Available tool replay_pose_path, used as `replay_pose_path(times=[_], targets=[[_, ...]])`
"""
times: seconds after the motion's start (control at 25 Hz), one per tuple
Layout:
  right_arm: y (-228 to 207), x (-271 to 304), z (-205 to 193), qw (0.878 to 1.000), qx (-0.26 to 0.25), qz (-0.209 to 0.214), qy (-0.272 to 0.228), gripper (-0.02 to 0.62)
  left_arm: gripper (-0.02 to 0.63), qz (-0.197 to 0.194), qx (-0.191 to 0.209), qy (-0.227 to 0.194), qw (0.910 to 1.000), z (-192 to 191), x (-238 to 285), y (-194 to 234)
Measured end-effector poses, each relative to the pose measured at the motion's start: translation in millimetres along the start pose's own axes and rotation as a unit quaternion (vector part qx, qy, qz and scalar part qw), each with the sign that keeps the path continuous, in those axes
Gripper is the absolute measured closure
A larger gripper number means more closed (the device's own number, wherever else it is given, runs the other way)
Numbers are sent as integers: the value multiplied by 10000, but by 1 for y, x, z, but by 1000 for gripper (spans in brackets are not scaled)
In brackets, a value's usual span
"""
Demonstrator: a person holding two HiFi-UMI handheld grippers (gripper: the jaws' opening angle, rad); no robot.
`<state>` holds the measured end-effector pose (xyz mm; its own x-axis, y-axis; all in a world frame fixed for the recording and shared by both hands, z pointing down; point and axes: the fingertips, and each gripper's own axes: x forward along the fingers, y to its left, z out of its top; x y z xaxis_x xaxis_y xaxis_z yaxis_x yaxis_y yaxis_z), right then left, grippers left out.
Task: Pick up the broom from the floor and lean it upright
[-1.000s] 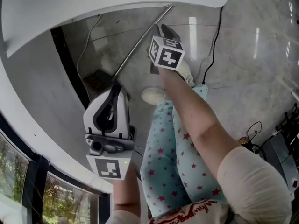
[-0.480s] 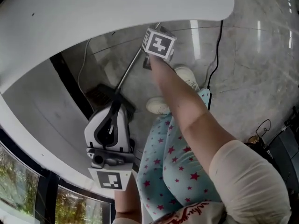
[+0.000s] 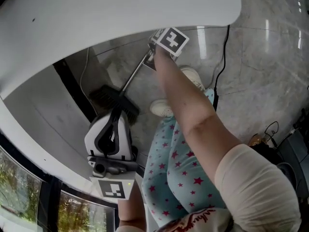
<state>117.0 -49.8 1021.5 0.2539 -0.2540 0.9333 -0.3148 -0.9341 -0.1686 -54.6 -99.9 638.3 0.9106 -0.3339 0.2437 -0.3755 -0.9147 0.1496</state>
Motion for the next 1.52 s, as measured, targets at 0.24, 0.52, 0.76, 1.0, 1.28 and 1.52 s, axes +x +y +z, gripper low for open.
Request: replay_pose_path(times=[0.24, 0.52, 0.76, 1.0, 1.28, 1.52], targets=[[-37, -91, 12, 9964, 716, 148, -422, 505, 585, -195, -63, -27, 9998, 46, 5, -31], [-10, -245, 61, 9785, 190, 1747, -1083, 509, 585, -644, -63, -257, 9976, 135, 15, -89], [36, -366, 112, 9422, -1008, 2749, -1631, 509, 586, -539, 139, -643, 9964, 221, 8, -108], [78, -467, 129, 8839, -2628, 3247, -2102, 508, 586, -93, 63, -369, 9993, 262, -3, -105], [93, -540, 133, 8316, -3727, 3457, -2237, 505, 586, 421, -177, 93, 9989, 283, -36, -106], [137, -605, 128, 7355, -4848, 4173, -2234, 506, 586, 1202, -431, -106, 9918, 313, -75, -97]])
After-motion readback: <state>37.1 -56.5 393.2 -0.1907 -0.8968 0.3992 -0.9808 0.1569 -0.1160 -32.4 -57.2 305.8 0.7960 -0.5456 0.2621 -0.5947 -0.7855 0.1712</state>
